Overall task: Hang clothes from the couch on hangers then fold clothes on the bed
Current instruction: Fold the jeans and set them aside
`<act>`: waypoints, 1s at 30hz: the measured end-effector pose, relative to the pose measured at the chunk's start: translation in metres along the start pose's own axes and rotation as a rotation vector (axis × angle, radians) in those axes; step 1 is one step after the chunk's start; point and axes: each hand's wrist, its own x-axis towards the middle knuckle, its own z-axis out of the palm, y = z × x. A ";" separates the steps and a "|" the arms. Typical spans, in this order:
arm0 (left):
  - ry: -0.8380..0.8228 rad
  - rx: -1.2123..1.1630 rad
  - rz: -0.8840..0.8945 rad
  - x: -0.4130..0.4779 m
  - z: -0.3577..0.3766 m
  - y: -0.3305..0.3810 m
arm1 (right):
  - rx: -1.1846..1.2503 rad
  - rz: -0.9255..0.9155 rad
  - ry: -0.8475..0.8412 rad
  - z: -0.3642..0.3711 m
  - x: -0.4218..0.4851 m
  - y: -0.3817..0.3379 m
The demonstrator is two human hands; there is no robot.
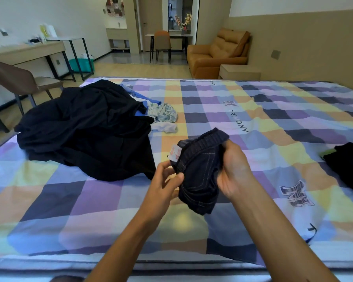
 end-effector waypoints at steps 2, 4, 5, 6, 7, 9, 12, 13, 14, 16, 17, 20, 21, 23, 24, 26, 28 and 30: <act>-0.037 -0.073 0.015 0.000 0.003 -0.004 | 0.033 0.020 0.003 0.004 -0.003 0.005; -0.039 -0.077 0.074 -0.002 0.006 -0.002 | 0.085 -0.002 -0.001 0.000 -0.004 0.008; -0.031 -0.071 0.087 -0.003 0.008 -0.001 | 0.088 -0.028 0.013 -0.001 -0.005 0.007; -0.004 -0.055 0.098 -0.003 0.010 0.000 | 0.101 -0.043 0.007 -0.003 -0.006 0.005; 0.045 -0.041 0.098 -0.002 0.012 0.000 | 0.114 -0.055 -0.018 -0.005 -0.006 0.005; 0.183 -0.020 0.087 0.001 0.016 0.005 | 0.114 -0.077 -0.115 -0.005 -0.009 0.004; 0.224 -0.204 0.006 0.010 0.014 0.028 | 0.027 -0.116 -0.186 -0.014 -0.003 0.003; 0.206 -0.303 -0.036 0.013 0.009 0.040 | -0.005 -0.149 -0.183 -0.018 0.000 -0.003; 0.179 -0.379 -0.072 0.018 0.001 0.053 | -0.027 -0.178 -0.201 -0.022 0.001 -0.010; 0.088 -0.422 -0.112 0.027 -0.018 0.078 | -0.089 -0.189 -0.244 -0.029 0.007 -0.029; 0.024 -0.415 -0.107 0.030 -0.027 0.092 | -0.129 -0.175 -0.263 -0.030 0.007 -0.040; -0.195 -0.237 -0.091 0.039 -0.048 0.129 | -0.332 -0.138 -0.342 -0.026 0.012 -0.067; -0.284 -0.158 -0.122 0.041 -0.052 0.143 | -0.423 -0.137 -0.360 -0.022 0.011 -0.077; -0.464 0.033 -0.191 0.042 -0.054 0.168 | -0.640 -0.149 -0.451 -0.011 0.004 -0.095; -0.500 0.189 -0.203 0.043 -0.052 0.179 | -0.779 -0.200 -0.509 -0.002 0.002 -0.104; -0.468 0.533 -0.179 0.047 -0.039 0.194 | -1.133 -0.281 -0.609 0.012 -0.005 -0.113; -0.405 0.707 -0.081 0.051 -0.025 0.200 | -1.339 -0.229 -0.672 0.027 -0.011 -0.107; -0.398 0.669 -0.047 0.057 -0.018 0.198 | -1.383 -0.251 -0.667 0.033 -0.008 -0.092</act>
